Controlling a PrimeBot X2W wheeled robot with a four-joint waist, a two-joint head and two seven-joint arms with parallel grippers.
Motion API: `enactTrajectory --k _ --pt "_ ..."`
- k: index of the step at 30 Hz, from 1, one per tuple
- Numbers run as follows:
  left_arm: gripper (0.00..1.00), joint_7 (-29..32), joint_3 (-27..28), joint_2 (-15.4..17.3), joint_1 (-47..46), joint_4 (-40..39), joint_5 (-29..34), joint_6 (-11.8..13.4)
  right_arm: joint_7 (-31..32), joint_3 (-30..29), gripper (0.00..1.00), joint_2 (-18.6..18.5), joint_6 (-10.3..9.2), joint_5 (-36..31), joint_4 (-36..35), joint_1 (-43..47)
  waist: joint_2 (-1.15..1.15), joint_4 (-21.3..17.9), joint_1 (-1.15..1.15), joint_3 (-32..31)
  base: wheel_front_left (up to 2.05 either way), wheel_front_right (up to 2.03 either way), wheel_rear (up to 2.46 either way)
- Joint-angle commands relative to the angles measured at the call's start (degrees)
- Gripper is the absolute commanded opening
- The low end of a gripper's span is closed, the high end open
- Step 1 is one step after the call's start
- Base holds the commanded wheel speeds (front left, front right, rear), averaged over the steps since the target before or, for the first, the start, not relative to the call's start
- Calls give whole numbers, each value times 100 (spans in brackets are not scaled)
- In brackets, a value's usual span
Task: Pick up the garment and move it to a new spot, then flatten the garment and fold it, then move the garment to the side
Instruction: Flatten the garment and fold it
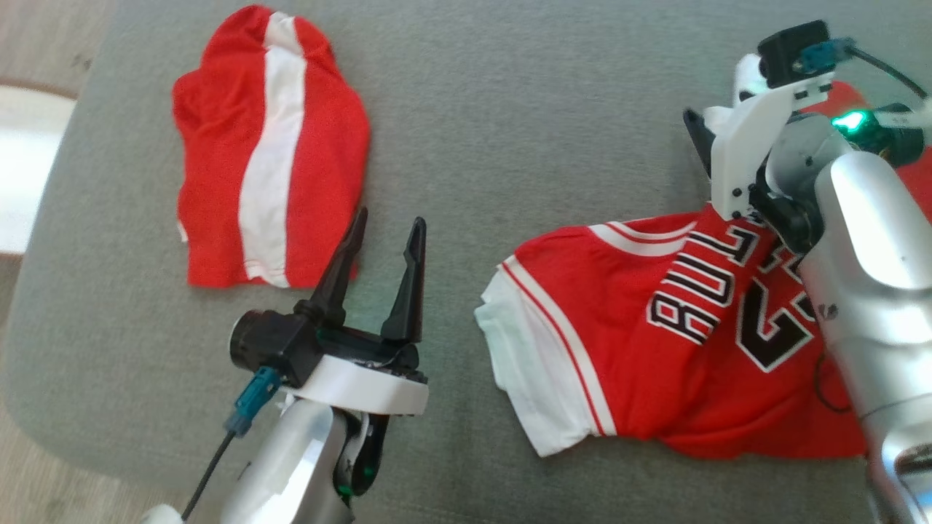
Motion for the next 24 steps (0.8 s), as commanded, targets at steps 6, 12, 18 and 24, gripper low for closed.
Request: enactTrajectory --k 6,12,18,24 --pt "100 -29 16 20 -186 -130 -125 87 818 339 100 -80 -4 10 506 -517 0 203 -1 72 0 0 0" --pt "100 -29 -17 20 -224 -148 -150 104 1096 366 100 -94 -4 75 821 -629 0 219 -1 145 0 0 0" --pt "100 -29 -30 20 -285 -133 -142 104 1046 318 0 -36 -4 228 948 -730 0 229 -1 213 0 0 0" --pt "100 -29 -42 20 -293 -101 -155 94 252 221 0 70 -4 456 799 -1055 0 261 -1 158 0 0 0"
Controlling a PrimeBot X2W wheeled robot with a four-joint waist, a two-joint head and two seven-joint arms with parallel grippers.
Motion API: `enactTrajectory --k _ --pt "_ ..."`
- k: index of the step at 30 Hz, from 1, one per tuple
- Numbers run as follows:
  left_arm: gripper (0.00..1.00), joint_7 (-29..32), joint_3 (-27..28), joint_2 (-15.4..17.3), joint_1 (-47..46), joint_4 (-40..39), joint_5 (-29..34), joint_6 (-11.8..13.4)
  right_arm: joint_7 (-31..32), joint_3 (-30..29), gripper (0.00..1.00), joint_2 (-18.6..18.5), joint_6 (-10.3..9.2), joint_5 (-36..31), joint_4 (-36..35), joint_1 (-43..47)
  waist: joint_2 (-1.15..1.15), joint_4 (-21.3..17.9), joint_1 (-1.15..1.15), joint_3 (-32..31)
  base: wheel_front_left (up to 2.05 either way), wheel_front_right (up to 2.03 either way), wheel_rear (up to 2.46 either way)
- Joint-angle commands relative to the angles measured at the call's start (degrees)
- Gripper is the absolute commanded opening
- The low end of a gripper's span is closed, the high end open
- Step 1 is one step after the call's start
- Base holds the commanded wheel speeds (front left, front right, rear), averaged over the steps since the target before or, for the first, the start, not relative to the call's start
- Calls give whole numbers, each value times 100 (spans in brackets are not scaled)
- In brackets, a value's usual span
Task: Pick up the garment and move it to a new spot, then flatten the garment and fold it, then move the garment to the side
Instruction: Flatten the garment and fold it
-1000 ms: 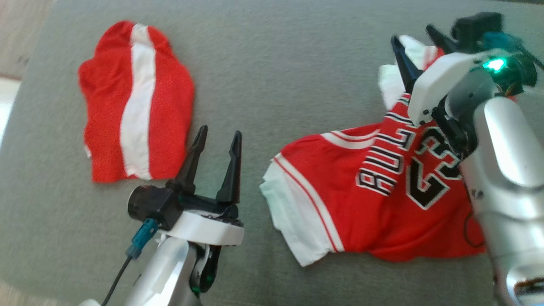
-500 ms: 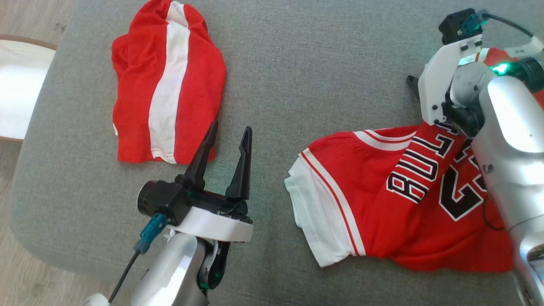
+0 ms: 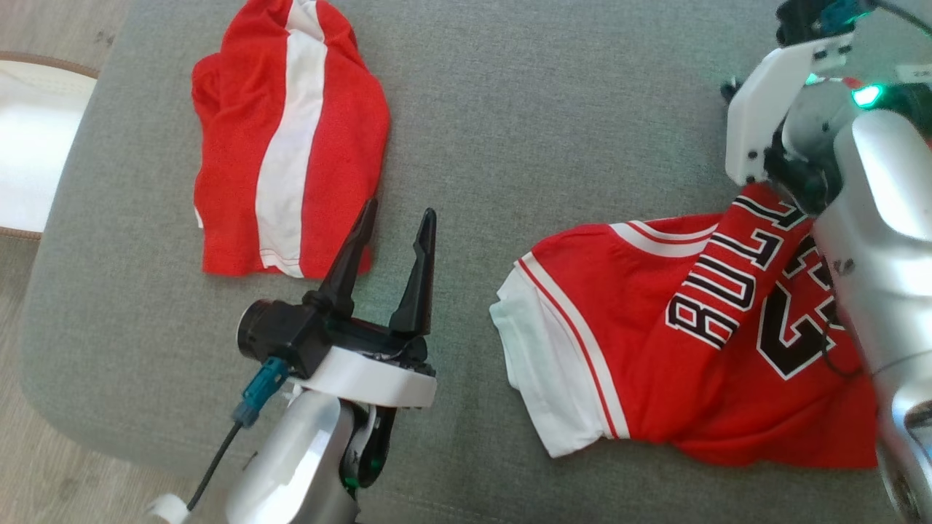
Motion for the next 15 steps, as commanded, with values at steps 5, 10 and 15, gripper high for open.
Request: enactTrajectory --k 5,10,15 --pt "100 -29 82 23 -112 -142 -58 18 -957 -148 0 271 -4 182 -211 -738 0 89 0 -52 0 0 0" --pt "100 -29 42 23 -79 -157 -86 17 -2016 -362 0 363 -4 61 13 -1302 0 223 0 -59 0 0 0" --pt "100 -29 21 23 -40 -177 -129 51 -2818 -498 0 435 -4 -165 332 -1700 0 327 0 -76 0 0 0"
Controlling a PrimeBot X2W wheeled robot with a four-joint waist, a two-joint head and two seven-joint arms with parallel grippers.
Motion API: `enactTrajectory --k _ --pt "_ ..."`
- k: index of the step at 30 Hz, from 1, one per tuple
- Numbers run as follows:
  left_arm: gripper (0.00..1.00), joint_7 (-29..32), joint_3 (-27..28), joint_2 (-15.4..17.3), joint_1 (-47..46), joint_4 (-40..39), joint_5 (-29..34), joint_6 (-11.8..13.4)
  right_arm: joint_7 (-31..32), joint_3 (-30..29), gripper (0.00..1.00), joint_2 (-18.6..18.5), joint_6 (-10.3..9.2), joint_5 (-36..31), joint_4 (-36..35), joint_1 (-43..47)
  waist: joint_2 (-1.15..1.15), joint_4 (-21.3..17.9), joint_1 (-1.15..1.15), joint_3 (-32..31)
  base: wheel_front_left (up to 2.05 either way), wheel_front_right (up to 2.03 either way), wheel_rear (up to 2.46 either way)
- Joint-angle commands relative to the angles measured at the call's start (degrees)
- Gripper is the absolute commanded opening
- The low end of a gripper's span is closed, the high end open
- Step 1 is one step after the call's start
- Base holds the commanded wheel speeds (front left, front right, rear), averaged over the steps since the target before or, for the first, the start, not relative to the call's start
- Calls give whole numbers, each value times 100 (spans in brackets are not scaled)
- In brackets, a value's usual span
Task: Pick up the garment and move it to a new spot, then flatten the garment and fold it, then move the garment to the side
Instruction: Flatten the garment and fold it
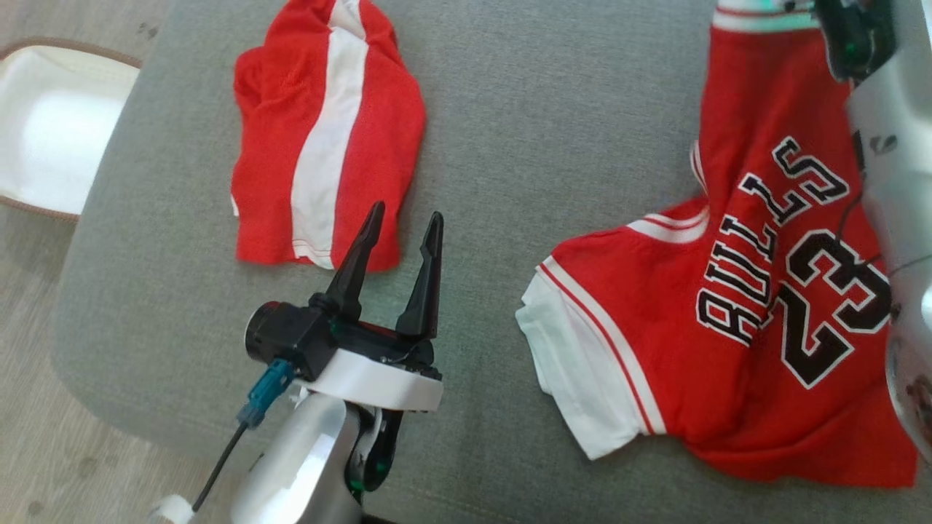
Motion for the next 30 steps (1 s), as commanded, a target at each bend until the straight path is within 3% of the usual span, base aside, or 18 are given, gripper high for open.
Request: enactTrajectory --k 1,7,11,12,13,16,21,26,30 --pt "100 -29 123 26 -38 -174 -25 17 -286 8 0 193 -4 -96 -122 -304 0 46 0 -5 0 0 0" --pt "100 -29 38 26 -24 -182 -58 20 -1471 -609 0 86 -4 -617 455 -929 0 215 0 -21 0 0 0" --pt "100 -29 -37 26 -21 -218 -106 39 -1778 -1142 0 37 -4 -1010 855 -1287 0 349 0 4 0 0 0" --pt "100 -29 -55 26 -16 -224 -117 44 -1804 -1163 92 28 -4 -1175 943 -1333 0 380 0 15 0 0 0" --pt "100 -29 -64 26 -10 -226 -127 51 -1807 -1171 100 41 -4 -1314 1055 -1360 0 403 0 26 0 0 0" --pt "100 -29 -56 26 4 -228 -151 86 -1805 -1231 100 75 -4 -1532 1320 -1429 0 443 0 56 0 0 0" --pt "100 -29 126 26 42 -183 -66 123 -1879 -1158 100 242 -4 -1582 1626 -1180 0 195 0 -63 0 0 0" --pt "100 -29 439 26 45 -155 146 88 -1948 -1065 100 435 -4 -1219 1594 -667 0 -291 0 -367 0 0 0" --pt "100 -29 756 26 146 -192 250 67 -1962 -873 100 588 -4 -809 1032 0 0 -804 0 -645 0 0 0"
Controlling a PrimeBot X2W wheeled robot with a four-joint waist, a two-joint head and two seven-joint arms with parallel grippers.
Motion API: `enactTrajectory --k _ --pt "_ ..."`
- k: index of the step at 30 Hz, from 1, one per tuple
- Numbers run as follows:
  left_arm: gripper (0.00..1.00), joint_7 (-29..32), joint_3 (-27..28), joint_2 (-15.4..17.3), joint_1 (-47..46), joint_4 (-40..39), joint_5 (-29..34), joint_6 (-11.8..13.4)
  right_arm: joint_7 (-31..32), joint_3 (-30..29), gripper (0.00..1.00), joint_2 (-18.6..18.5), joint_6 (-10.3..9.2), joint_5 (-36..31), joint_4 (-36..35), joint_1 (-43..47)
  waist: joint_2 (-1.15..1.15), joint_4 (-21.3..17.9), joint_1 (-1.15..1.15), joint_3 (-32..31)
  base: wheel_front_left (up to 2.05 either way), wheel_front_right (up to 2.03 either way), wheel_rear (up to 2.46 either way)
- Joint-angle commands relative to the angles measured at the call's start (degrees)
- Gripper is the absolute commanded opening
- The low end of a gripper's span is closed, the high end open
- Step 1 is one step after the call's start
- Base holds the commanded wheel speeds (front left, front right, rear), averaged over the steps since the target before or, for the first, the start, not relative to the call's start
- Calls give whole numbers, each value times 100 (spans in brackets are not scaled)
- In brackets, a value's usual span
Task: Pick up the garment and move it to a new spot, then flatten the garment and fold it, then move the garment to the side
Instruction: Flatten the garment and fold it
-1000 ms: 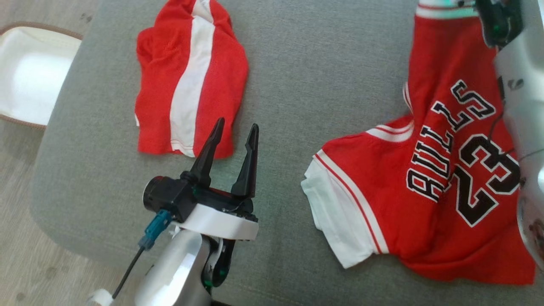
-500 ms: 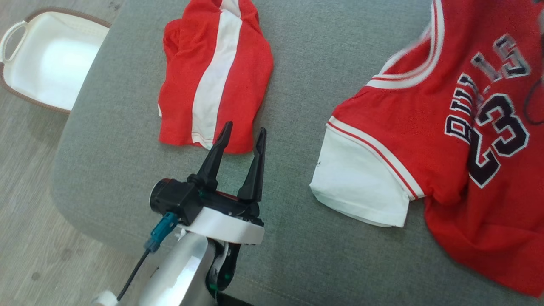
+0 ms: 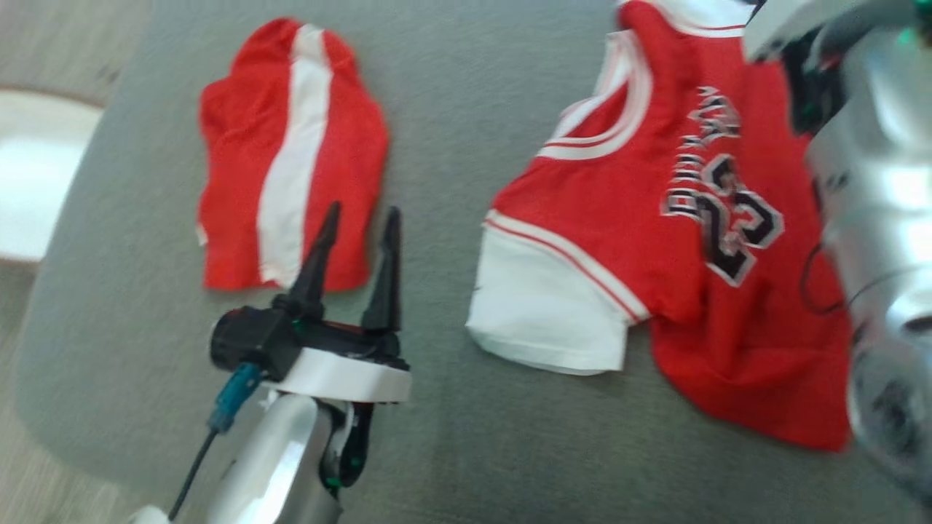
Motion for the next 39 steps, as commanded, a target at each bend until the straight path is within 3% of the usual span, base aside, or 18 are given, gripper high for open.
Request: enactTrajectory --k 1,9,22,29,39 --pt "100 -29 277 31 14 -185 98 -13 -65 124 100 182 -4 161 -467 139 0 -492 0 -334 0 0 0" --pt "100 -29 684 31 254 -159 349 -129 -67 184 100 150 -4 595 -2715 2441 0 -1272 0 -785 0 0 0" --pt "100 -29 925 31 698 -159 409 -195 -67 -60 100 333 -4 349 -5193 5718 0 -1843 0 -1135 0 0 0" --pt "100 -29 1013 31 934 57 402 -238 -67 -148 100 345 -4 715 -5704 6619 0 -1913 0 -1271 0 0 0" --pt "100 -29 763 31 978 180 392 -285 -67 -260 100 346 -4 912 -5825 6684 0 -1866 0 -1218 0 0 0"
